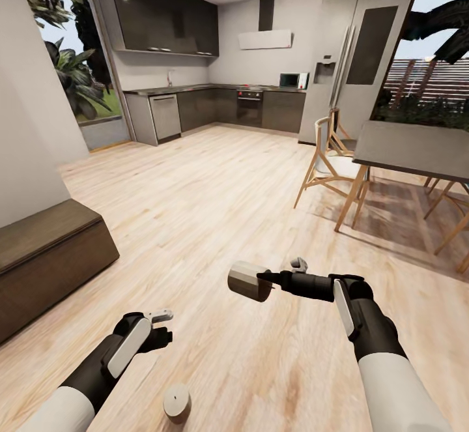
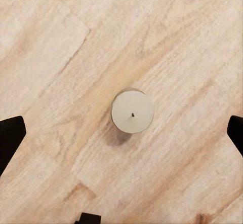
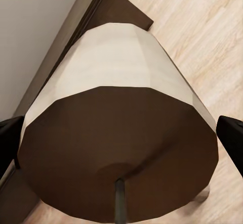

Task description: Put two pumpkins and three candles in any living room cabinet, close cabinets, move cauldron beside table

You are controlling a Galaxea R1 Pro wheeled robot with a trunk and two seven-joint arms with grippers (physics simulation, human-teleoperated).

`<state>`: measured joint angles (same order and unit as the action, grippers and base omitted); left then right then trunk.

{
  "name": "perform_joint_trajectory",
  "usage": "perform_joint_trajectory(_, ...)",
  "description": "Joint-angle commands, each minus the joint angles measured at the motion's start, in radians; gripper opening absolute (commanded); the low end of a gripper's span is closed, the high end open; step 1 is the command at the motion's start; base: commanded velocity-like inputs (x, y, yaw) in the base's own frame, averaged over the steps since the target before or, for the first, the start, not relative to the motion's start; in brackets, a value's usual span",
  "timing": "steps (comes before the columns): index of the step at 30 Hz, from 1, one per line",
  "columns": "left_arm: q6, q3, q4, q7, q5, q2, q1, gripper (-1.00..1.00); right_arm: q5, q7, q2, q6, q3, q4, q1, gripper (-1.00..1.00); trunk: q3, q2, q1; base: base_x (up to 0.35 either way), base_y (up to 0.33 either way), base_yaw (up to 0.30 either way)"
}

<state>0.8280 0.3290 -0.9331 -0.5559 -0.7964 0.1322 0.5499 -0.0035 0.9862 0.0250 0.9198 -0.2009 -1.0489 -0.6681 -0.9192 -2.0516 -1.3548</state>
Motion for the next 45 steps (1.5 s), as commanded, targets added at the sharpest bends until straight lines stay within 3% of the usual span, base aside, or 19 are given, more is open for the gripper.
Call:
perform_joint_trajectory(1,0.000,0.004,-0.002,-0.010,-0.011,0.001,0.001,1.00,-0.001,0.003,0.001,0.008,-0.003,0.000,-0.001,-1.00,-0.004,-0.007,-0.004,0.000,0.000,0.000)
perform_joint_trajectory(45,-0.013,0.005,0.027,-0.009,-0.019,-0.005,0.001,1.00,-0.006,0.005,0.001,0.009,-0.003,0.000,-0.001,-1.00,-0.142,-0.315,-0.172,0.000,0.000,0.000)
